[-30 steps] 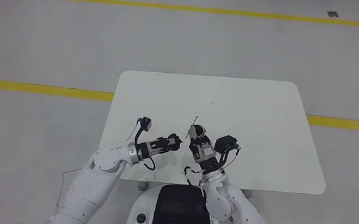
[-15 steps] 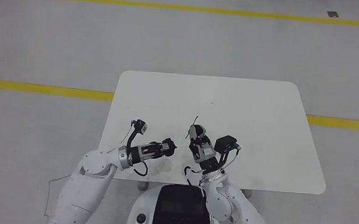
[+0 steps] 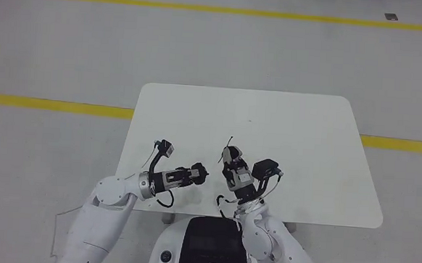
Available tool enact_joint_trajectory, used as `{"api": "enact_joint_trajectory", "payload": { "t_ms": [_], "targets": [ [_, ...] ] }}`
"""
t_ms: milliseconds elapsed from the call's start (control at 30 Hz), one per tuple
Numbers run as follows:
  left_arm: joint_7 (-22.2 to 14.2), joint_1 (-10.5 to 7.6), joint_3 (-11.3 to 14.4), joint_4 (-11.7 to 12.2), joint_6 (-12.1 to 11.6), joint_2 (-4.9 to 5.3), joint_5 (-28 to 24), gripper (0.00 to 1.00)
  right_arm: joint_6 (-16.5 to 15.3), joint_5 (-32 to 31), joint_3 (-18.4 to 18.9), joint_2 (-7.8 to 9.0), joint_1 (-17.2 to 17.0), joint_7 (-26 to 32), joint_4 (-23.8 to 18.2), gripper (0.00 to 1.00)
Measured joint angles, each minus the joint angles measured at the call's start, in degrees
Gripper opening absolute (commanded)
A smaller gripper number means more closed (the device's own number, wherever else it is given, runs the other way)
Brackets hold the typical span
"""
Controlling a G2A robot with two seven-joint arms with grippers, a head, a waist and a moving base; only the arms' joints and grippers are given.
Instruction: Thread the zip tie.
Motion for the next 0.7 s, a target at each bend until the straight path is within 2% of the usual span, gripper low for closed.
{"api": "enact_joint_trajectory", "payload": {
  "t_ms": [467, 600, 700],
  "targets": [
    [0.00, 0.00, 0.00, 0.00, 0.00, 0.00, 0.00, 0.00, 12.40, -11.57, -5.41, -1.05, -2.42, -11.36, -0.06, 0.00],
    [0.00, 0.00, 0.00, 0.00, 0.00, 0.00, 0.00, 0.00, 13.89, -14.72, -6.64, -1.24, -1.67, -10.90, 1.02, 0.00],
    [0.00, 0.00, 0.00, 0.00, 0.00, 0.00, 0.00, 0.00, 13.94, -14.75, -6.65, -1.23, -1.61, -10.83, 1.07, 0.00]
  ]
}}
